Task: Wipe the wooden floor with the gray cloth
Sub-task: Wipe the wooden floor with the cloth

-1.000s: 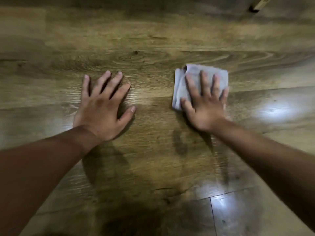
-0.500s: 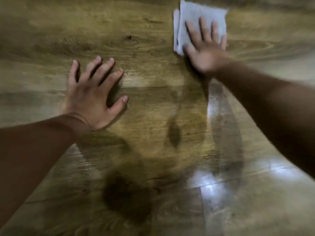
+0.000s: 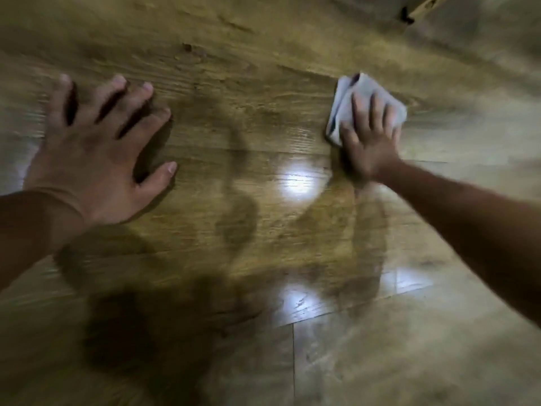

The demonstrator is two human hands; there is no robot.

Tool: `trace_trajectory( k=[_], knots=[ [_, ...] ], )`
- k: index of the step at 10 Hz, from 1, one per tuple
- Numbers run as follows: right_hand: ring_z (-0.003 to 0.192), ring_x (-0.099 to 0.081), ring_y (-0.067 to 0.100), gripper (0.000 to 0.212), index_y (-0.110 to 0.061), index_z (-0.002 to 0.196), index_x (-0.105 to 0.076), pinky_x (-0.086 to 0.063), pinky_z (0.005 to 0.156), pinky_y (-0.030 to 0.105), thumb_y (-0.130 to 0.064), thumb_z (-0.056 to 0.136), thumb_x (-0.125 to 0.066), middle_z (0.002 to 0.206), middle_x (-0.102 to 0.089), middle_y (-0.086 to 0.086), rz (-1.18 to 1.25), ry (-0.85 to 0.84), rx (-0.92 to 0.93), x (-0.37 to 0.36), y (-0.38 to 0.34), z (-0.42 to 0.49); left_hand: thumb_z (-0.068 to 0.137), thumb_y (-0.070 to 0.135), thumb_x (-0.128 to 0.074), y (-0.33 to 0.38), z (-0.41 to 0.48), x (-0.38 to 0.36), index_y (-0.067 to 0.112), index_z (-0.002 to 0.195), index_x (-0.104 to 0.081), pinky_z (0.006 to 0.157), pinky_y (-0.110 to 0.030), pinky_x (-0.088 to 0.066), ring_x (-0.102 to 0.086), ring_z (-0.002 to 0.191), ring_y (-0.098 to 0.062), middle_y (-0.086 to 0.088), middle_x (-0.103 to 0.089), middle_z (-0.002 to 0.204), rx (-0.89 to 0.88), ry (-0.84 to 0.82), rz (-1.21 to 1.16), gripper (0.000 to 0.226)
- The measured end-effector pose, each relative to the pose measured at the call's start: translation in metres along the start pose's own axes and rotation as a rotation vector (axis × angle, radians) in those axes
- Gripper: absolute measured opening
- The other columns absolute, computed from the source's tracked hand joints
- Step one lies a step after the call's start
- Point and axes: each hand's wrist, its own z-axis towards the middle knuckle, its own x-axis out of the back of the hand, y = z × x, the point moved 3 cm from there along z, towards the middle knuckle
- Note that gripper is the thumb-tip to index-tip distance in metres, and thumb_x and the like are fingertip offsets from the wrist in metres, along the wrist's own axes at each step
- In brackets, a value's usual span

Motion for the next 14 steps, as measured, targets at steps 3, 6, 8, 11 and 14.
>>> trace_trajectory(
  k=[3,6,8,11,14],
  knots=[
    [0.151,0.008,0.031,0.07,-0.04,0.153,0.0,0.002,0.118,0.06,-0.069,0.091,-0.014,0.165,0.008,0.002,0.075,-0.045,-0.045,0.021,0.007,0.1,0.088,0.069,-0.029,-0.001,0.002,0.0,0.019,0.143,-0.044,0.112,-0.07,-0.022,-0.025,0.147,-0.034,-0.008,-0.035,0.157,-0.021,0.046,0.0,0.075],
    [0.148,-0.008,0.043,0.064,-0.008,0.154,-0.018,-0.022,0.111,0.067,-0.047,0.103,-0.012,0.161,-0.01,0.02,0.045,-0.186,-0.059,-0.075,0.057,-0.28,0.088,0.065,-0.035,0.001,-0.002,-0.003,0.019,0.144,-0.044,0.115,-0.068,-0.013,-0.023,0.149,-0.032,-0.006,-0.031,0.16,-0.003,0.032,0.04,0.073],
    [0.15,0.004,0.04,0.076,-0.022,0.156,-0.004,-0.008,0.116,0.065,-0.067,0.094,-0.004,0.163,0.002,0.017,-0.001,-0.139,0.042,-0.06,0.08,-0.199,0.086,0.062,-0.038,0.008,0.001,0.006,0.019,0.143,-0.045,0.116,-0.066,-0.007,-0.022,0.149,-0.033,-0.007,-0.033,0.159,0.026,-0.012,0.05,0.071],
    [0.151,0.006,0.033,0.061,-0.007,0.155,0.001,0.019,0.109,0.018,-0.032,0.1,-0.009,0.164,0.0,0.011,0.397,0.132,-0.355,0.027,-0.055,0.065,0.09,0.062,-0.034,0.011,0.001,0.01,0.02,0.145,-0.043,0.118,-0.064,-0.01,-0.023,0.15,-0.031,-0.005,-0.033,0.159,0.017,-0.057,0.107,0.07],
    [0.15,-0.01,0.022,0.056,-0.036,0.15,-0.032,-0.001,0.116,0.037,-0.046,0.095,-0.036,0.163,-0.018,-0.002,0.185,-0.034,0.713,0.025,-0.368,0.024,0.087,0.057,-0.034,0.015,0.002,0.021,0.018,0.137,-0.051,0.117,-0.065,-0.015,-0.037,0.139,-0.038,-0.012,-0.052,0.143,0.023,-0.122,0.092,0.065]
  ],
)
